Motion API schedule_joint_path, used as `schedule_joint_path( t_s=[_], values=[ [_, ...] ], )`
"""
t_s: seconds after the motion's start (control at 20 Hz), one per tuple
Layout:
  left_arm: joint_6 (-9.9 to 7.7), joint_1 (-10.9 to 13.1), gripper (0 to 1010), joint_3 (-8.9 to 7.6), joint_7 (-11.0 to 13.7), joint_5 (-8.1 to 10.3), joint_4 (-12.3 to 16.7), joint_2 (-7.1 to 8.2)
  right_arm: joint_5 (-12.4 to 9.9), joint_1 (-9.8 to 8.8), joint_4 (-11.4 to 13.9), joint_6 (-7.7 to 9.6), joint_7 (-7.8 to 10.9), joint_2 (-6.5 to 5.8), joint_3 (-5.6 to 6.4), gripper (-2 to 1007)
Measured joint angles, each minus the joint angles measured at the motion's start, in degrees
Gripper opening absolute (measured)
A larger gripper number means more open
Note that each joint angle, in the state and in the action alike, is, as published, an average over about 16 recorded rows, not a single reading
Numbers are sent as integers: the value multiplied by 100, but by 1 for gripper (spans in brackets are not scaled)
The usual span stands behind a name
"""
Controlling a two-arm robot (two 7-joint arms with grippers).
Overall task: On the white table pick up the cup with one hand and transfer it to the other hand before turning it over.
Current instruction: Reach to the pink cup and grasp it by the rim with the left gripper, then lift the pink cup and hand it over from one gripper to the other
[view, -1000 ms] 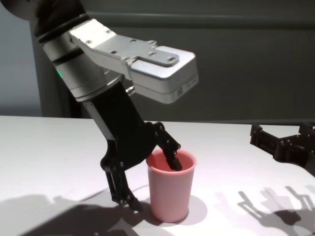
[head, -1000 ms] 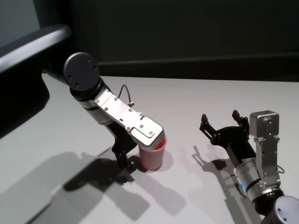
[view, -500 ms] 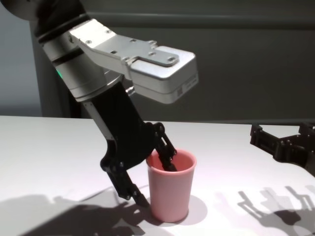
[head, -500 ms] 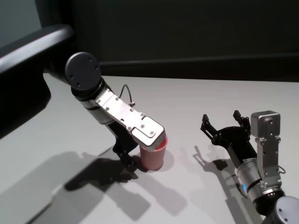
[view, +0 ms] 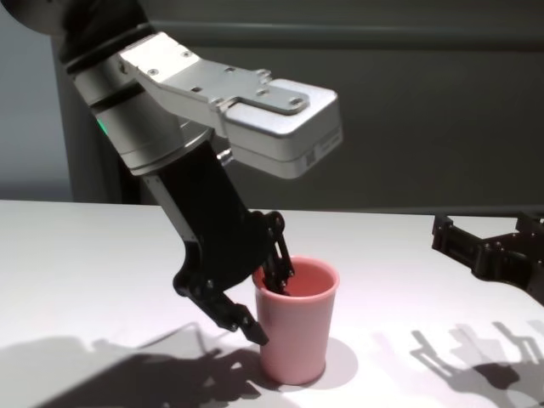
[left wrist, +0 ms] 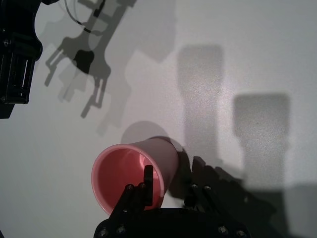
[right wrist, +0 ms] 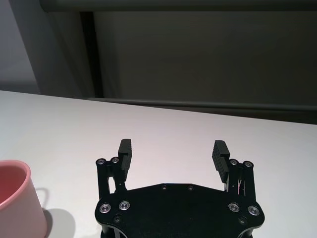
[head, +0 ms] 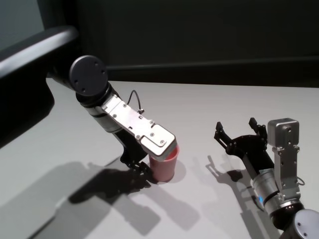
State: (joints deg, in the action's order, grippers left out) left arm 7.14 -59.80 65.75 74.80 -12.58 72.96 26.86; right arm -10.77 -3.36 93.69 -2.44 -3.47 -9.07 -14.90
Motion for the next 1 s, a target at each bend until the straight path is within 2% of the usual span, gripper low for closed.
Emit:
schedule_joint_path(
  t_s=[0.25,0.5,0.75,1.0],
  values=[
    [1,0,243,-1,2,0,1,0,0,0,0,0,0,0,0,1002],
    [2,0,123,-2,3,0,1,0,0,0,0,0,0,0,0,1002],
    [-21,22,62,-26,-42,36,19,13,0,0,0,0,0,0,0,1002],
    [-150,139,54,-154,-213,232,119,96,0,0,0,0,0,0,0,1002]
  ],
)
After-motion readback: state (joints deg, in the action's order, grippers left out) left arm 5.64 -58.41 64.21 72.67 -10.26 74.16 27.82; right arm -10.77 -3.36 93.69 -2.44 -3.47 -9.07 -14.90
